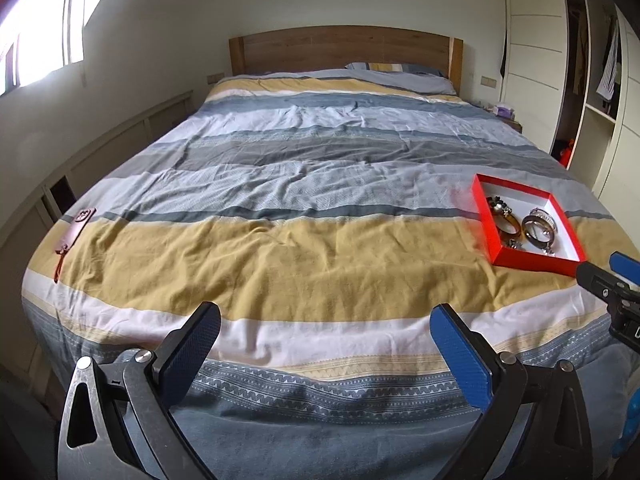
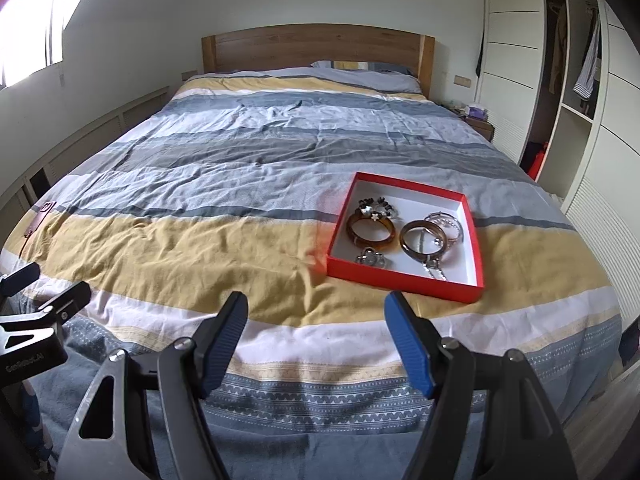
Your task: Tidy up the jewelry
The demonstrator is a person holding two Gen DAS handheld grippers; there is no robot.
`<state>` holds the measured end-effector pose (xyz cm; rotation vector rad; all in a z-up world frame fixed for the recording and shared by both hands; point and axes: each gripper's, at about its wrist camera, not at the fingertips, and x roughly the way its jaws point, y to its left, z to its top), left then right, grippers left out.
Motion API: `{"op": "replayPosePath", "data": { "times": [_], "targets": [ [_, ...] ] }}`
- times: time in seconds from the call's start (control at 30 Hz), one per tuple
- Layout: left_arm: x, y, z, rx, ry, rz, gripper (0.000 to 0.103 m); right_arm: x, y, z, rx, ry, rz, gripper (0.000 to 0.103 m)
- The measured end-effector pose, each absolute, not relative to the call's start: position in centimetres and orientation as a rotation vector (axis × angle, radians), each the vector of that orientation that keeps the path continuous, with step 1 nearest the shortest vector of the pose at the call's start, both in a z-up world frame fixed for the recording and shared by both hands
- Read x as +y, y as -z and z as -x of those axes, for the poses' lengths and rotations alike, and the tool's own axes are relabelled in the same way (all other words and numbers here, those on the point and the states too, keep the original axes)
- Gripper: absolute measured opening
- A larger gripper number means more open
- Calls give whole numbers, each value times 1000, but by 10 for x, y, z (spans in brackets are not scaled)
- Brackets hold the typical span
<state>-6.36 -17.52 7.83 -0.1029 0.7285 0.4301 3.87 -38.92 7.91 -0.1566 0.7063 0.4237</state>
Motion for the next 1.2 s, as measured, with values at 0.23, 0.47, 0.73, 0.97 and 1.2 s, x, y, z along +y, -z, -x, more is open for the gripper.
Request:
{"op": "replayPosePath", "data": {
  "times": [0.23,0.47,0.73,0.97,1.2],
  "targets": [
    [-172,-69,58,756,-427,98,102,-393,-70,-49,725,-404,151,69],
    [-173,-61,53,780,-420,103,102,-393,-58,-57,749,-401,144,69],
    [-172,-53,48,802,-415,112,102,-394,-47,-63,775,-388,137,69],
    [-169,-48,46,815,-414,120,102,-395,-40,-67,793,-381,137,70],
    [-167,-43,45,825,-412,126,102,-394,-35,-68,806,-379,141,69]
  ]
}}
